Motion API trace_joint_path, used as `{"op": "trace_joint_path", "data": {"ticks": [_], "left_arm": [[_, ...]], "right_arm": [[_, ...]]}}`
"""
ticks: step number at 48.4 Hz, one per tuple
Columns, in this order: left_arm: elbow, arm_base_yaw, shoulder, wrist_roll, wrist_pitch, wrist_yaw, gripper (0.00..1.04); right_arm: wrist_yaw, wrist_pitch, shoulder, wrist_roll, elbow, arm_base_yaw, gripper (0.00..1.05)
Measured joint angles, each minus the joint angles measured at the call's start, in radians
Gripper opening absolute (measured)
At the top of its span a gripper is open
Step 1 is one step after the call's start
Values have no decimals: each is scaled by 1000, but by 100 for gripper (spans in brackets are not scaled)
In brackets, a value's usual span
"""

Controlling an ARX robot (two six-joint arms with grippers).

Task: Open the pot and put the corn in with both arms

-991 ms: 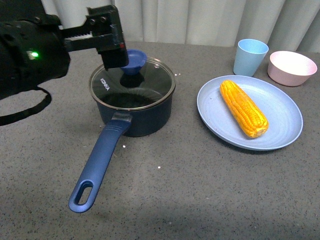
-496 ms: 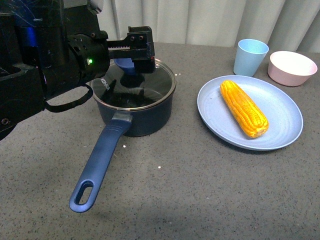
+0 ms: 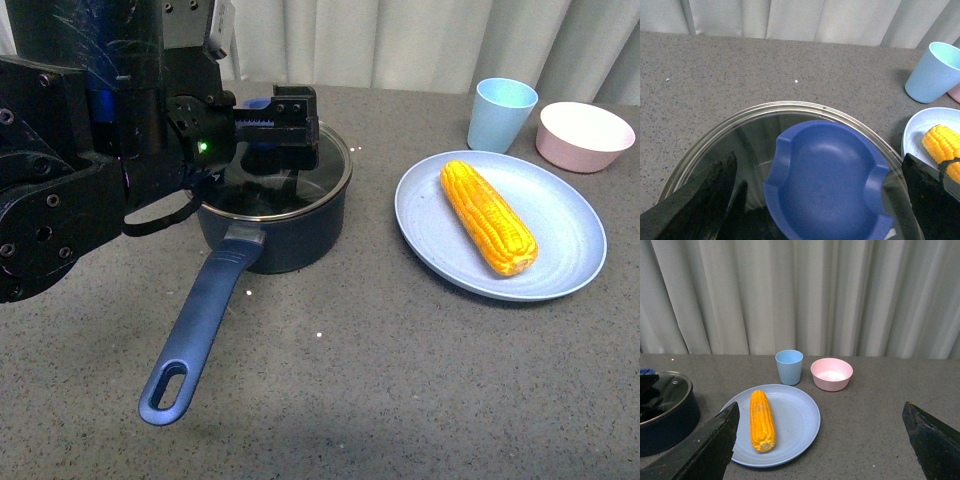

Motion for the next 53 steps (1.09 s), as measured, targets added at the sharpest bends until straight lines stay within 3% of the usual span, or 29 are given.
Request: {"op": "trace_joint_path", "data": {"ticks": [7, 18, 21, 40, 53], "left_arm": [[7, 0, 11, 1, -4, 3, 98], [10, 0, 12, 8, -4, 10, 65], [10, 0, 12, 5, -4, 13, 60], [-20, 16, -39, -11, 3, 13, 57], [-32, 158, -188, -10, -40, 51, 57]], "right_arm": [[0, 0, 0, 0, 0, 0, 96], [0, 0, 0, 0, 0, 0, 96], [0, 0, 0, 0, 0, 0, 96], [0, 0, 0, 0, 0, 0, 96], [0, 0, 0, 0, 0, 0, 96]]}}
